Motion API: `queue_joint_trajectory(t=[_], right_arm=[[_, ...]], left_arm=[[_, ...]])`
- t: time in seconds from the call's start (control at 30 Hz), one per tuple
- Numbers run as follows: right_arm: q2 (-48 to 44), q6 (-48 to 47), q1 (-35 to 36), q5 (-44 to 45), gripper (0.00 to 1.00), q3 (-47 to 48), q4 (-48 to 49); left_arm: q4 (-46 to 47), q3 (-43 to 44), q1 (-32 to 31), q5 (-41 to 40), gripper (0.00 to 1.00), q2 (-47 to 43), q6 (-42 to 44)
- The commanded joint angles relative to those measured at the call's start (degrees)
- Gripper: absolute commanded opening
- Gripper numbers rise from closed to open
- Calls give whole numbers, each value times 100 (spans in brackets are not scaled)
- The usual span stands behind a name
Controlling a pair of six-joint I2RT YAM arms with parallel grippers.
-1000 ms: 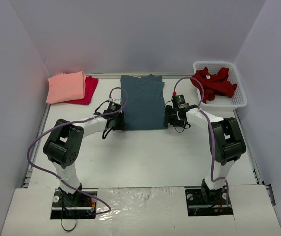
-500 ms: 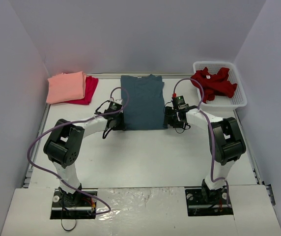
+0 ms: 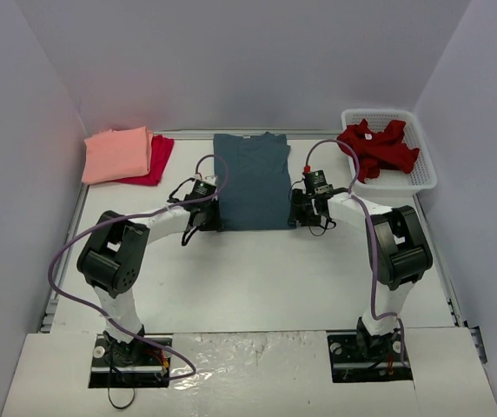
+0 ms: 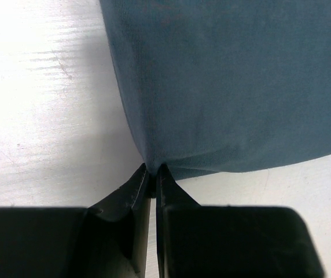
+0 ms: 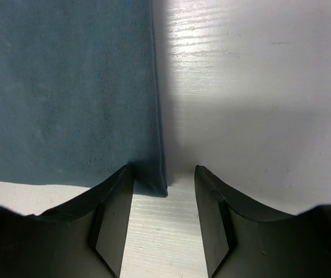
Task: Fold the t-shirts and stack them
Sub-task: Grab one side of the 2/3 rectangular tshirt with both arms
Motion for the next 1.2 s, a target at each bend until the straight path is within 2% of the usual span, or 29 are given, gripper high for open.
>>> queue_joint_trajectory(t=[0.0,0.1,0.23,0.5,0.8,1.17], right_arm=[[113,46,-33,-34,42,-109,-51],[166,64,-33,-87,41,-171,37],[236,99,-33,-175,31,-180,72],[175,134,-24,-219,30,-180,54],[254,169,11,-281,21,-223,46],[184,187,55,-263,18,-276,37]], left_arm=[[-538,10,-42,-90,3,65,160],[-521,1,-42,-81,2,56,151],[-529,-8,-42,-81,2,74,160],[-530,10,-42,-72,2,83,178],[-512,-8,-33,-37,2,91,178],[-495,-25,-42,-19,2,48,187]])
